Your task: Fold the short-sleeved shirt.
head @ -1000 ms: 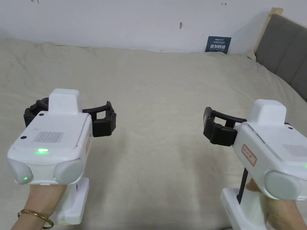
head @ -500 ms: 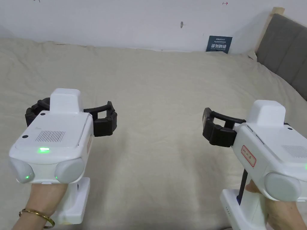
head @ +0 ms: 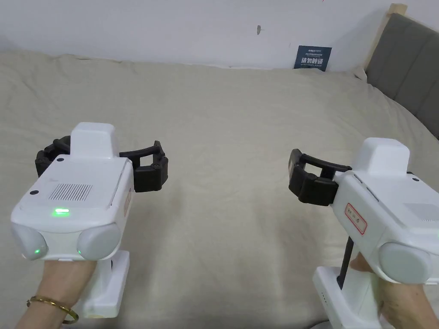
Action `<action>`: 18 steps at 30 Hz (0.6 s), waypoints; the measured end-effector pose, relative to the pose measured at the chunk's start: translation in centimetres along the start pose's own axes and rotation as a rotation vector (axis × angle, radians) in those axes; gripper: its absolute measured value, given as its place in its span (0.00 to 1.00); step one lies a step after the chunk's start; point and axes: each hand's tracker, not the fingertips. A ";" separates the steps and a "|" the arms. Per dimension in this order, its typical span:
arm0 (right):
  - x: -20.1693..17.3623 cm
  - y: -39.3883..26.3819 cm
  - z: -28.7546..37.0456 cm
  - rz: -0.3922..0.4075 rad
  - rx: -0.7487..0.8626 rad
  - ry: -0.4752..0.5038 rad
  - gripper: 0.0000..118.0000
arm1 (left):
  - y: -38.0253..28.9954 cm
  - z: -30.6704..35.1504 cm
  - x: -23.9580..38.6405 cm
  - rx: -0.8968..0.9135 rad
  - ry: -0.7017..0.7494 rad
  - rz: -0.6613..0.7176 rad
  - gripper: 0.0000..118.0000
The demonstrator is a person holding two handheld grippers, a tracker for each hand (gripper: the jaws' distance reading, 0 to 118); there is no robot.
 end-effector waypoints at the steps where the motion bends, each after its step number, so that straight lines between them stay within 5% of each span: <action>1: 0.0 0.1 0.0 -0.010 -0.001 0.002 1.00 | 0.0 0.0 0.0 0.000 -0.001 0.000 1.00; 6: 0.3 0.9 -0.1 -0.094 -0.028 0.015 1.00 | 0.1 0.0 0.2 -0.018 -0.022 0.022 1.00; 18: -1.8 0.4 -2.0 -0.173 -0.485 -0.013 1.00 | -7.9 -0.9 2.5 -0.361 -0.069 0.002 1.00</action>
